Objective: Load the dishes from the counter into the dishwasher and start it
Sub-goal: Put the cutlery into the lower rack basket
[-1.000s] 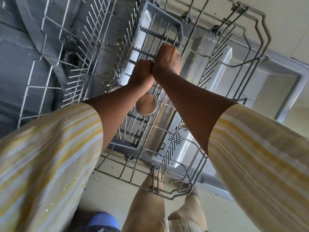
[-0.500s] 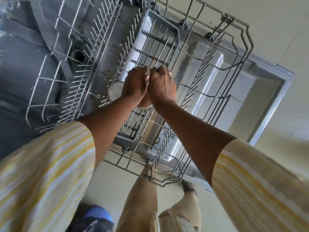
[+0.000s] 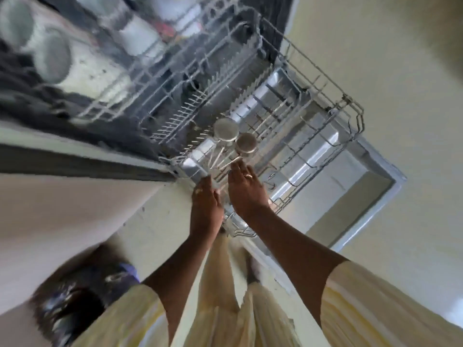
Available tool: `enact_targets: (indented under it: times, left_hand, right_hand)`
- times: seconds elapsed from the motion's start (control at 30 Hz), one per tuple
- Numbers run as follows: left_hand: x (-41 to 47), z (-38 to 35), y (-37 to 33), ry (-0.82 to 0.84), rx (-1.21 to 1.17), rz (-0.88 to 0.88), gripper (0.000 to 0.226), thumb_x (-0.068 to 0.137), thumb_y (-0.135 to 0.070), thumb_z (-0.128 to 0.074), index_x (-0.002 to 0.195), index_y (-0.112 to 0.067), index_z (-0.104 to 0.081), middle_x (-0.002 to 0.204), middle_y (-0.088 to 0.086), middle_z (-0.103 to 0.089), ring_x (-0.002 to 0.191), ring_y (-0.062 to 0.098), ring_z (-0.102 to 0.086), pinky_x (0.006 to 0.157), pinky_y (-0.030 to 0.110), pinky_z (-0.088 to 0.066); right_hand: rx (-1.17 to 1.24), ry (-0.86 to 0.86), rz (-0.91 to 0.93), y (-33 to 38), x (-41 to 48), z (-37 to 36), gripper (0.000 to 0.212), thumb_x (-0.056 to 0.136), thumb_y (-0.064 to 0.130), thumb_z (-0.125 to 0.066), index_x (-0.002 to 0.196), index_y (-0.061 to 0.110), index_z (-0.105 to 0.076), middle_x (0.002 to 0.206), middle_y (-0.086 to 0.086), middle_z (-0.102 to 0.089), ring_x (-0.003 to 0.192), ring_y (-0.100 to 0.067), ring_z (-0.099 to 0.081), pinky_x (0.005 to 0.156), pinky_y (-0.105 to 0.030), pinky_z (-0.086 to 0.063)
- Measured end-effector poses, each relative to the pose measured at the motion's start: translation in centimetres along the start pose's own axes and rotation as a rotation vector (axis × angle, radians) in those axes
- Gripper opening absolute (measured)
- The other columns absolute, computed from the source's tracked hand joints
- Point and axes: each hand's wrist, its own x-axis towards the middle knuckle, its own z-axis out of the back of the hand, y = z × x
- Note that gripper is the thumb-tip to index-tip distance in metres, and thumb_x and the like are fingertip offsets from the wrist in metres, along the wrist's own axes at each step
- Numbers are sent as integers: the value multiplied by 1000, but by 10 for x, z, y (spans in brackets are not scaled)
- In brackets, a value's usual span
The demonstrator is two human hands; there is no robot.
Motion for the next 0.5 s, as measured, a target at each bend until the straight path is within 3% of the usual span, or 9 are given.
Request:
enact_targets:
  times: [0.1,0.17,0.27,0.37,0.43,0.5]
  left_hand:
    - [-44,40,-3,-29,-27,80,36,88,-11,-36,107,11,-56,101,27,-59,94,43,-58,84,45,-47]
    - [-73,74,-9,-86,-38,142,40,89,-15,-37,115,11,-54,111,28,-59,103,41,-58,88,43,-49]
    - [-117,120,-12,-188,-86,200,42,85,-8,-54,121,13,-51,121,32,-55,111,42,-57,91,47,-49]
    - [-158,156,-2,-203,11,260,48,71,-5,-75,112,15,-58,109,30,-63,100,42,-64,80,51,-51]
    - [-182,180,9,-223,128,276,36,77,-9,-62,105,13,-63,104,27,-66,96,38,-66,78,47,-54]
    - [-205,206,22,-177,212,313,42,80,-15,-41,102,12,-66,102,26,-67,94,37,-67,78,44,-55]
  right_hand:
    - [-84,146,100,33,-24,15,51,80,8,-28,116,-5,-62,124,-18,-60,119,-31,-55,103,-44,-38]
    - [-167,198,192,56,-42,26,56,85,17,-22,128,-3,-52,135,-17,-51,129,-29,-46,111,-43,-28]
    - [-255,228,357,96,-72,55,46,84,26,-44,121,4,-61,126,-11,-60,120,-23,-55,105,-41,-38]
    - [-302,255,539,142,-99,86,49,82,22,-32,110,7,-69,117,-6,-67,113,-19,-61,99,-39,-44]
    - [-309,260,627,173,-114,98,50,81,20,-29,107,7,-70,115,-5,-68,111,-18,-62,100,-38,-43]
    - [-360,224,709,206,-127,112,48,83,20,-31,112,7,-68,120,-6,-65,117,-18,-58,104,-38,-38]
